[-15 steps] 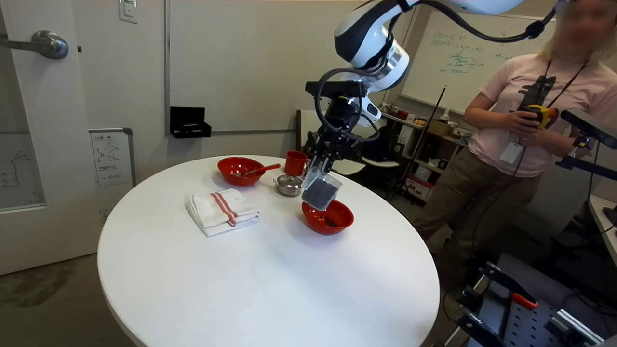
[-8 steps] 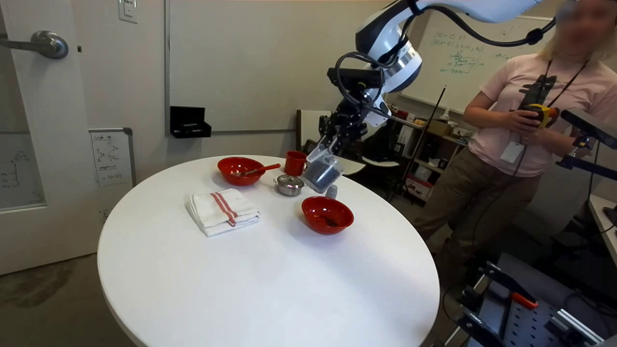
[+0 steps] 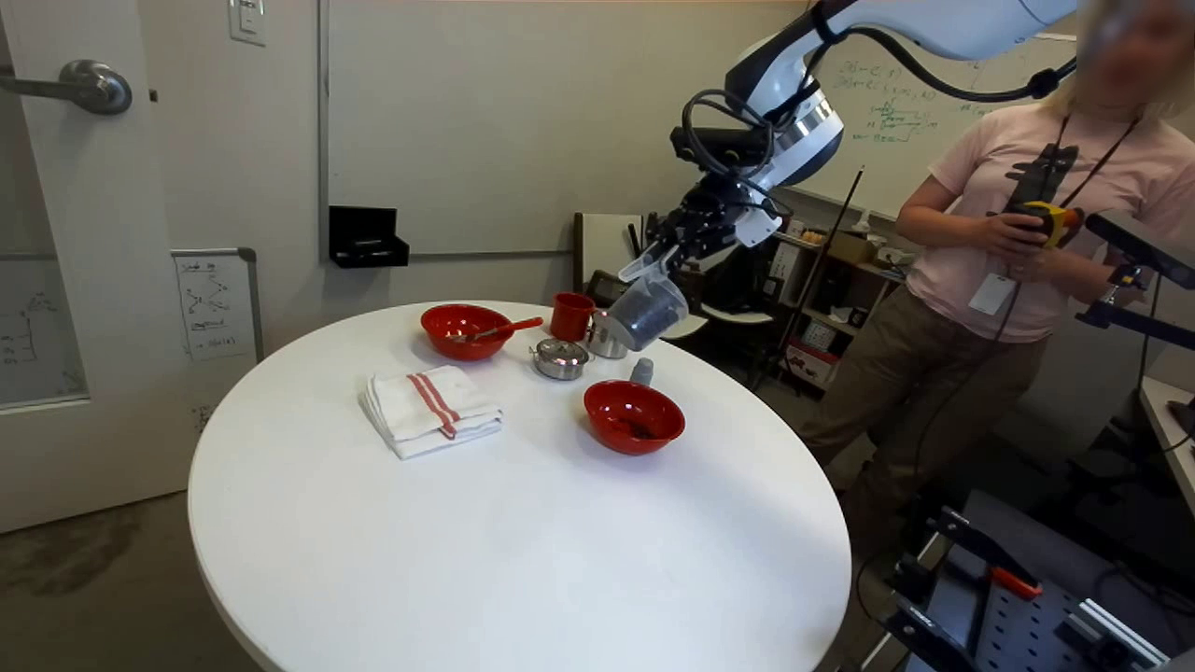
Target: Pour some contents from the clear jar into the orange bowl
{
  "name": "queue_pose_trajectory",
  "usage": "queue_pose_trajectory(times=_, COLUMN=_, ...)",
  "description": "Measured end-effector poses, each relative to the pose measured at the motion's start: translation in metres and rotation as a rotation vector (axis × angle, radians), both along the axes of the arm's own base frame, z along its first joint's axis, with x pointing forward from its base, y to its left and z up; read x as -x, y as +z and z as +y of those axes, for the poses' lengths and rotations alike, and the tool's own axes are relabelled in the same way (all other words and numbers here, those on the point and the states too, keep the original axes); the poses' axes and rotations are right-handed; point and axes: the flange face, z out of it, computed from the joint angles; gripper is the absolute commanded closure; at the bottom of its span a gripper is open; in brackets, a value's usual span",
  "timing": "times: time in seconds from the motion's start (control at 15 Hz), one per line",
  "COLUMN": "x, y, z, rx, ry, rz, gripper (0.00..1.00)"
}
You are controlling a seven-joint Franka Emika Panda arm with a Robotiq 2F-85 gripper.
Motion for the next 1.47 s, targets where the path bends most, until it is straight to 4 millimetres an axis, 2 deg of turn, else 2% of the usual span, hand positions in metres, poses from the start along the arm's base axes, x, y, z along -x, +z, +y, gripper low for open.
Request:
queue_pose_trajectory(times=0.33, x=-0.004, y=0.003, z=0.011, rx=-0.068, ry=0.028, rz=0.01, gripper=0.93)
queue_pose_trajectory(times=0.8, x=-0.002, y=0.006, z=-0.005, rx=-0.143, ry=-0.007, rz=0.012, gripper=0.93)
queue_pose_trajectory(times=1.47, x=-0.004, y=0.003, z=-0.013, rx=-0.218, ry=-0.024, rz=0.015, gripper=0.93)
